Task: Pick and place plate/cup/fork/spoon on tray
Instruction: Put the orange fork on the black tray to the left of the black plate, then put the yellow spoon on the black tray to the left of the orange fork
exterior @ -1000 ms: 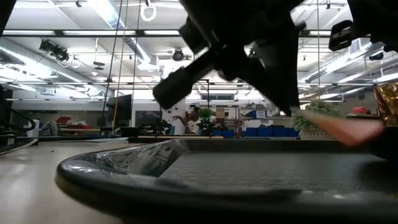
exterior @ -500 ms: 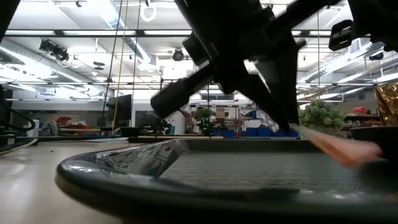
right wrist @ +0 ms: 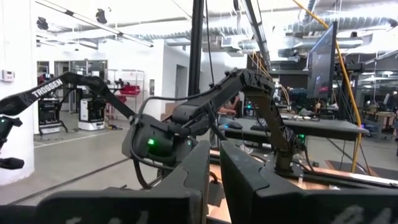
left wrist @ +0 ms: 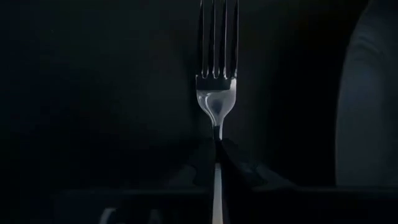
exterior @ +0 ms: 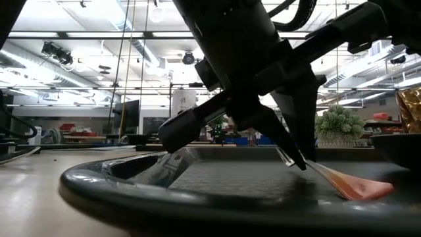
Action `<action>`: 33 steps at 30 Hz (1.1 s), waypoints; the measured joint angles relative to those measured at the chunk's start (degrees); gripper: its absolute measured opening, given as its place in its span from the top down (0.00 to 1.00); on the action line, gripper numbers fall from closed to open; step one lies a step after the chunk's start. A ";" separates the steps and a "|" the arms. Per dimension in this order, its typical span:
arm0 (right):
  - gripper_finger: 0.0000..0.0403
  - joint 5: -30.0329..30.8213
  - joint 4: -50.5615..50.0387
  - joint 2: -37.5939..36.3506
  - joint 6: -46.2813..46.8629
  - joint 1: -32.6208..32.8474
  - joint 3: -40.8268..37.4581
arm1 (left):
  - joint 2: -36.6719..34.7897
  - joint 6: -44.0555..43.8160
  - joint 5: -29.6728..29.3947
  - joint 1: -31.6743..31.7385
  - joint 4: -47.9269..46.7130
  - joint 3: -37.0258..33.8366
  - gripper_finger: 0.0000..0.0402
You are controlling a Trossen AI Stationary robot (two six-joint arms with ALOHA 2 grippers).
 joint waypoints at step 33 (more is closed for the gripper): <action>0.89 -0.01 0.12 0.00 -0.01 0.00 0.00 | -0.11 10.76 13.10 -2.97 -49.83 20.73 0.90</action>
